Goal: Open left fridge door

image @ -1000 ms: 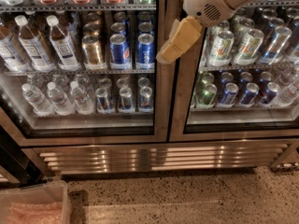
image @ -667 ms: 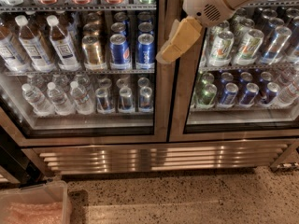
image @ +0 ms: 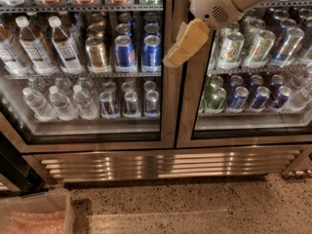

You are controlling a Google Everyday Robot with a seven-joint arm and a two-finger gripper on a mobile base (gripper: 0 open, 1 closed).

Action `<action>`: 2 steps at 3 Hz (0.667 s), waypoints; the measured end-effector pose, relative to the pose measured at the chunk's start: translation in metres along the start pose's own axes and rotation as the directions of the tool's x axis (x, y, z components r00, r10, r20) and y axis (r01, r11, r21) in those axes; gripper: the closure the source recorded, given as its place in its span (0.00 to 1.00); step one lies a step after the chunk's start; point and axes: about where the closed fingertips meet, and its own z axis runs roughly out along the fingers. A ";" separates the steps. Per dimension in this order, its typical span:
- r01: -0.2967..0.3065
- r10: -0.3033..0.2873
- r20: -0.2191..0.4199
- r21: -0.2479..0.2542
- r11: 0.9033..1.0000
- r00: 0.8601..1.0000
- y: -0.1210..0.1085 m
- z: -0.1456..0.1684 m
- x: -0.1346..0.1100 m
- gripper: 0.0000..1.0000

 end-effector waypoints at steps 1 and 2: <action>0.002 -0.002 -0.004 -0.015 1.000 1.000 0.002 0.005 0.001 0.18; 0.005 -0.005 -0.005 -0.016 1.000 1.000 0.000 0.001 0.005 0.42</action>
Offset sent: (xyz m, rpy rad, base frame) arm -0.0242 0.0581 -0.0255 -0.1282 0.0458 0.2192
